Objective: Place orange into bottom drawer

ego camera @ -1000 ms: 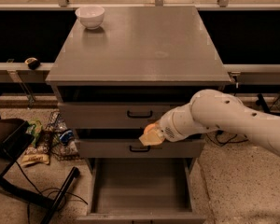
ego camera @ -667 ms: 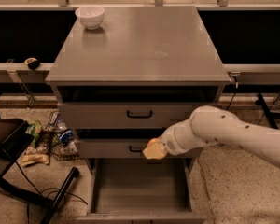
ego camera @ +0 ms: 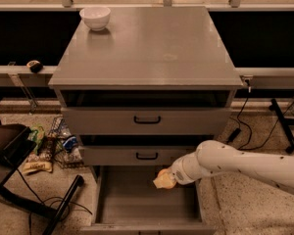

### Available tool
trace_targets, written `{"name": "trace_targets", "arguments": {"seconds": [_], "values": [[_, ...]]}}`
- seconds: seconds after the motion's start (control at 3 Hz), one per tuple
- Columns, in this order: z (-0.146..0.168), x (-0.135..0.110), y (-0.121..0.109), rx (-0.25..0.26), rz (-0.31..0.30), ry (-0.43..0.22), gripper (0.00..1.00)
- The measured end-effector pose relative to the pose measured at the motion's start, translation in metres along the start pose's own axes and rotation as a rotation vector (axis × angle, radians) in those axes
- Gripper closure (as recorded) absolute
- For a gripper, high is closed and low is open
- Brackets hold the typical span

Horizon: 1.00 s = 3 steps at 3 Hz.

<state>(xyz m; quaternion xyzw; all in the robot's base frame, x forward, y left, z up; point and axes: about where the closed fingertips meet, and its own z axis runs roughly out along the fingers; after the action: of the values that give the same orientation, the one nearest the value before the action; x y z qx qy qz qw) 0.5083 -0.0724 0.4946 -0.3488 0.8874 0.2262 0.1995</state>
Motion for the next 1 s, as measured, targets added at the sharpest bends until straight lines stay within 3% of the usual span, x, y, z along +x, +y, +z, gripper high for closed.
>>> {"name": "trace_targets", "arguments": {"seconds": [0.33, 1.0], "values": [[0.062, 0.024, -0.035, -0.023, 0.025, 0.078, 1.00], [0.075, 0.028, -0.040, -0.021, 0.030, 0.093, 1.00]]}}
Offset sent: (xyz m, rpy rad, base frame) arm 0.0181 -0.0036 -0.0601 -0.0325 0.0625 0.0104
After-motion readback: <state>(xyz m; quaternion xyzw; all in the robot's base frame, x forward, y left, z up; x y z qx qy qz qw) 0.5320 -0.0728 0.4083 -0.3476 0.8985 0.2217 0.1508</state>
